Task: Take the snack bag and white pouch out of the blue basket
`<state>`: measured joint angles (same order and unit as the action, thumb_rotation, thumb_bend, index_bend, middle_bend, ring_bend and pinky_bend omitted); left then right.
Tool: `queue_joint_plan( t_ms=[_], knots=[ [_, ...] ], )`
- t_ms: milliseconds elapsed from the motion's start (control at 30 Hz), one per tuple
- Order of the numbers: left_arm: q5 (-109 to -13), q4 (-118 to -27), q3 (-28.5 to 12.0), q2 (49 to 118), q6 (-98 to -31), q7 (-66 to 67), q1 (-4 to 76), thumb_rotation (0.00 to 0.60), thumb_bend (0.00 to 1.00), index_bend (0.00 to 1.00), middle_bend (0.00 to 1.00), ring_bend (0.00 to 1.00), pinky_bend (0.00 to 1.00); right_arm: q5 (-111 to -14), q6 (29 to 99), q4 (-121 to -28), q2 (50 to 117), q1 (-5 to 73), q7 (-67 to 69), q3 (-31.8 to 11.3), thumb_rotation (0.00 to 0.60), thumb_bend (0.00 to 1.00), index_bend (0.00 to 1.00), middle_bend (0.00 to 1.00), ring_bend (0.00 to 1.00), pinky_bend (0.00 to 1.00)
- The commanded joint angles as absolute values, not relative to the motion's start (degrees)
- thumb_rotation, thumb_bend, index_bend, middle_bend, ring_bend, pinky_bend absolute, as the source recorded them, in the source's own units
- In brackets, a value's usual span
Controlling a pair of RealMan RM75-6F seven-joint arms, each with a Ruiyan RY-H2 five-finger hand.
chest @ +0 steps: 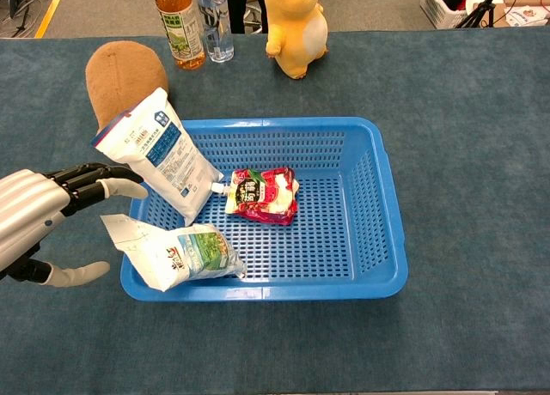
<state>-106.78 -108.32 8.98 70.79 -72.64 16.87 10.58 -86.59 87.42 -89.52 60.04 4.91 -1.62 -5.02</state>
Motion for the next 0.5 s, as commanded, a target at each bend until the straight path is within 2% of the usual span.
queue_joint_plan(
  t_ms=[33, 500],
  knots=[
    [-107.14, -108.10, 8.76, 71.45, -72.20, 16.77, 11.19, 0.600, 0.20, 0.21, 0.17, 0.16, 0.34, -86.73, 87.72, -89.23, 59.99, 4.69, -1.12, -4.97, 0.600, 0.08, 0.25, 0.32, 0.28, 0.46],
    [-106.74, -106.95, 8.28, 74.02, -69.80, 15.40, 13.84, 0.600, 0.20, 0.21, 0.17, 0.16, 0.34, -86.85, 89.22, -87.94, 59.87, 3.32, 1.05, -4.75, 0.600, 0.08, 0.25, 0.32, 0.28, 0.46]
  ],
)
